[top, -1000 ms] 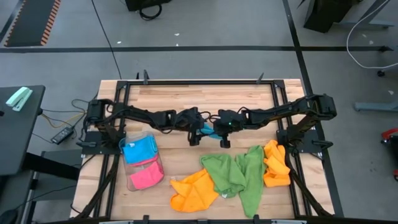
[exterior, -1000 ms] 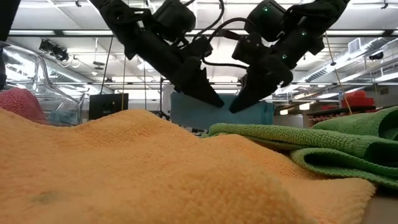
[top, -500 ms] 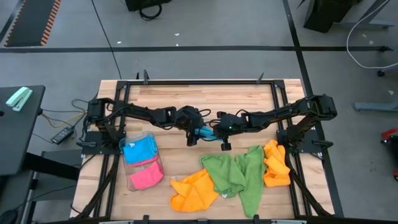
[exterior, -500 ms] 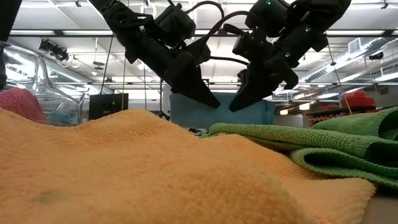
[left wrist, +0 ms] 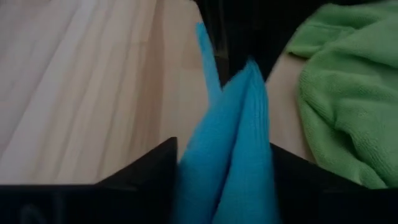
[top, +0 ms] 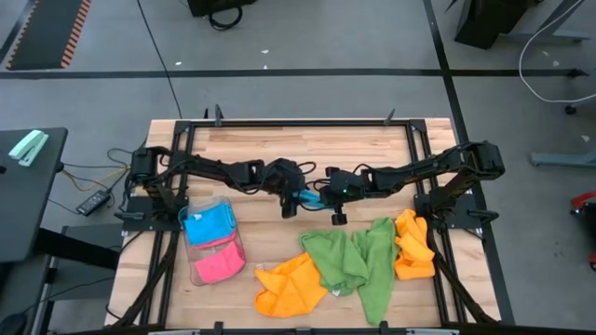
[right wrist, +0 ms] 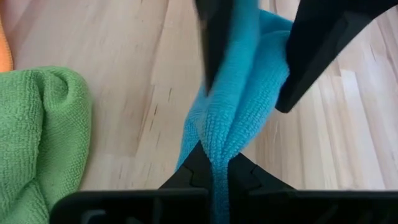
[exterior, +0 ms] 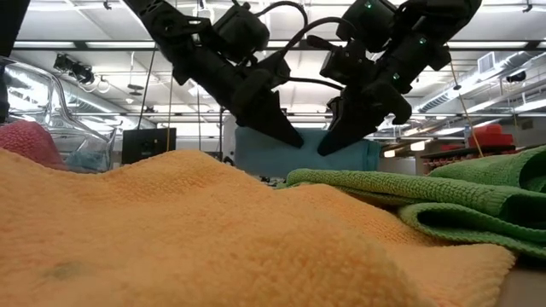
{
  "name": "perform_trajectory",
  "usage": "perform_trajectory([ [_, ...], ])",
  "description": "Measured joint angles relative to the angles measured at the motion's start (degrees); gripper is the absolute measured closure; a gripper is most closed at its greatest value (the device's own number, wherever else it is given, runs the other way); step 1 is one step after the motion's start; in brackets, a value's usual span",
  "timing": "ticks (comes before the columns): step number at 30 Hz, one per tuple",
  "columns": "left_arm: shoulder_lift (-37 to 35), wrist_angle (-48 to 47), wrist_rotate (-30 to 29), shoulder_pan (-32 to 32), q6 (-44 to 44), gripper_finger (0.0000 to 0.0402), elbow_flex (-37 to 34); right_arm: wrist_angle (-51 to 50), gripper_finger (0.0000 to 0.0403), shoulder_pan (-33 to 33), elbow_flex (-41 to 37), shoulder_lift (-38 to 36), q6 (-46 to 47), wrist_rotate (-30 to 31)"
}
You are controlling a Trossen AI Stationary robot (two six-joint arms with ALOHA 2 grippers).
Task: Fold microfiber towels
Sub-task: Put the blue microfiber cloth into the transparent bin
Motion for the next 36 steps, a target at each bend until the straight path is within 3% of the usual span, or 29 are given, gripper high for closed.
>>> perform_trajectory([
  [11, 0.0, -5.4, 0.0, -0.2, 1.2, 0.0382, 2.9, -0.8, 0.0377, 0.0, 0.1, 0.0, 0.1, 0.2],
  [25, -0.6, -7.6, -0.2, -1.5, -2.9, 0.0383, 2.9, -0.6, 0.0372, 0.0, 0.1, 0.0, 2.5, -0.9],
  [31, -0.6, -7.8, -4.6, -3.4, -1.4, 0.0379, 2.9, -0.2, 0.0371, 0.0, 0.1, 0.0, 3.4, -3.0],
  [36, -0.6, -9.2, -4.9, -4.8, -0.8, 0.0371, 2.9, -0.4, 0.0383, 0.0, 0.1, 0.1, 3.3, -3.0],
])
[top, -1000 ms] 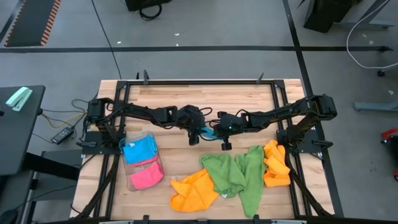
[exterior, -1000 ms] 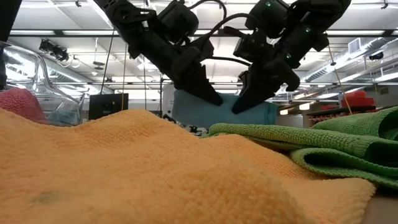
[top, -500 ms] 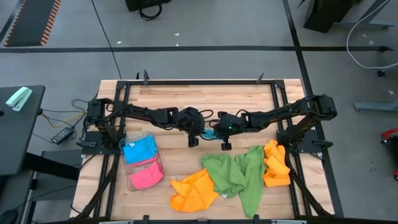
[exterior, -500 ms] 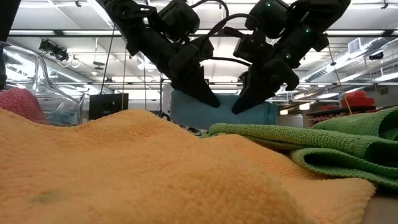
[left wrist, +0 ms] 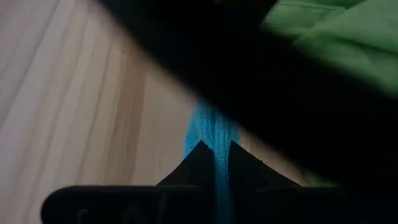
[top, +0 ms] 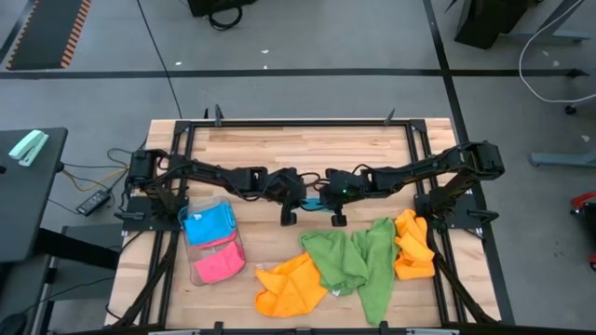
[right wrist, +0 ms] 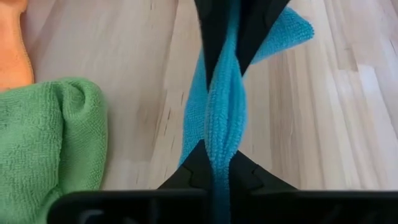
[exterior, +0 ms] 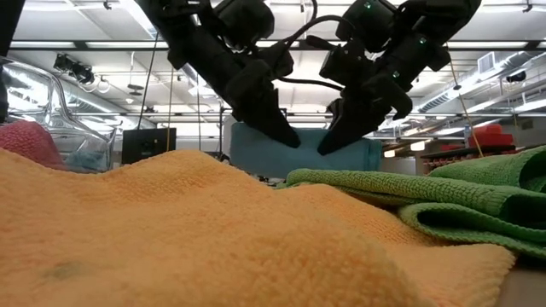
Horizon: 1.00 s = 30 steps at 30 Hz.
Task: Fold microfiber towels
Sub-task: Put the blue microfiber cloth into the transparent bin
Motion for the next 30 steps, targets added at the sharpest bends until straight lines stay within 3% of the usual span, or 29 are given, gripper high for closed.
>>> perform_trajectory([
  [4, -0.7, -2.7, -0.1, -1.4, 0.9, 0.0314, -0.2, -2.4, 0.039, 1.1, 0.0, 0.0, -3.0, 1.1],
  [10, -6.3, -6.9, -0.8, -1.1, 2.8, 0.0195, -0.2, -11.1, 0.039, 3.0, 3.2, 0.0, -9.2, 12.3],
  [15, -8.0, -5.8, -0.8, 0.8, 0.9, 0.0128, -0.1, -16.4, 0.039, 4.5, 7.1, 0.0, -13.6, 18.2],
  [19, -7.7, -6.3, 0.5, 2.5, 0.8, 0.0103, -0.1, -19.4, 0.039, 5.2, 9.2, 0.0, -15.9, 18.9],
  [24, -7.7, -5.7, 11.0, 5.3, -3.4, 0.01, -0.1, -19.4, 0.0384, 5.6, 10.2, 0.0, -17.2, 19.0],
  [30, -6.6, -5.5, 14.1, 5.1, -5.8, 0.0105, -0.2, -19.3, 0.0383, 5.1, 11.4, 0.0, -14.9, 21.4],
])
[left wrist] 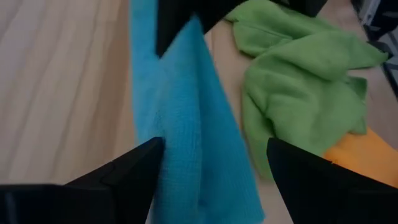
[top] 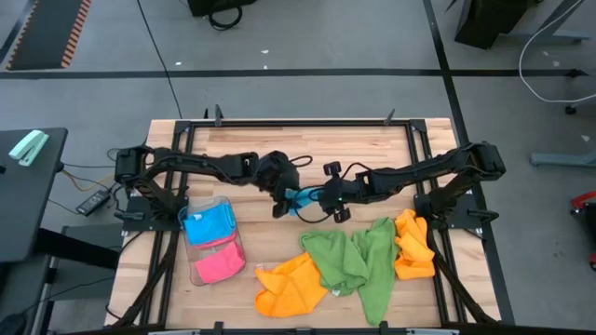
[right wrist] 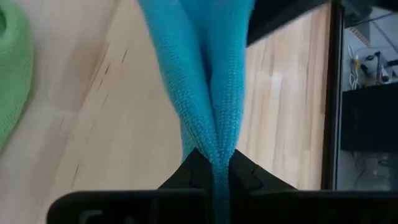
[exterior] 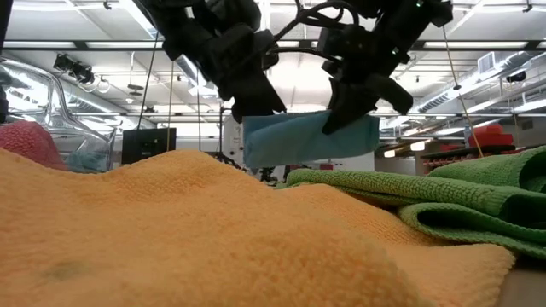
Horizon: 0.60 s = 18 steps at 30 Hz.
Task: Fold microfiber towels
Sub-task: Put the blue microfiber cloth into the transparent bin
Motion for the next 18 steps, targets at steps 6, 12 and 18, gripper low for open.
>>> perform_trajectory([
  [6, 0.0, 0.2, -3.4, -1.8, -0.7, 0.0101, 0.0, -3.6, 0.0381, -2.5, 2.3, 0.0, 7.9, -1.4],
  [12, 0.0, 1.2, -17.0, -4.6, 2.4, 0.0099, 0.0, -5.9, 0.038, -4.4, 4.4, 0.0, 17.7, -10.3],
  [18, 0.8, 2.7, -18.4, -5.4, 0.7, 0.0099, 0.1, -6.1, 0.038, -4.1, 4.4, 0.0, 22.2, -13.9],
])
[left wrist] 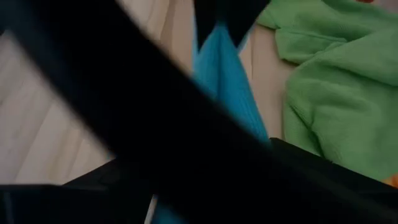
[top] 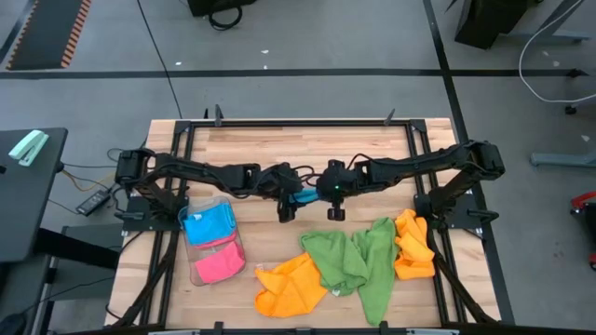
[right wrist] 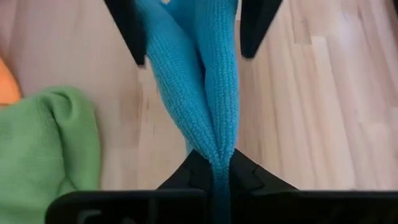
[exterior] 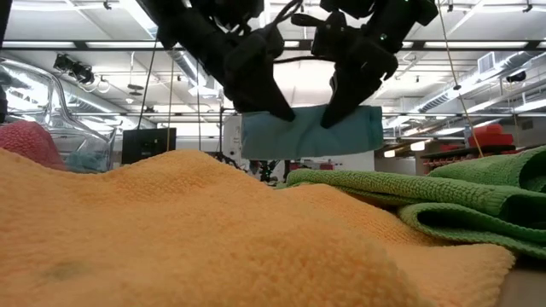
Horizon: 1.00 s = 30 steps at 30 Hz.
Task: Fold microfiber towels
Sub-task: Put the blue microfiber cloth into the transparent bin
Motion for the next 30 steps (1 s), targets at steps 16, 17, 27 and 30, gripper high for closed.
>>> perform_trajectory([
  [16, 2.9, 4.8, -1.8, -1.2, 1.4, 0.0084, 0.0, -0.2, 0.038, 0.0, 0.0, 0.0, 4.8, -0.9],
  [17, 3.0, 5.3, -1.8, -1.2, 1.4, 0.0077, 0.0, -0.1, 0.038, 0.0, 0.0, 0.0, 4.8, -0.9],
  [27, 3.8, 5.4, -4.8, -1.4, 2.4, 0.0067, 0.0, -0.1, 0.038, 0.0, 0.0, 0.0, 4.7, -0.9],
  [30, 3.8, 4.9, -6.3, -1.4, 3.5, 0.0097, 0.0, 0.1, 0.038, 0.0, 0.0, 0.0, 4.7, -1.4],
])
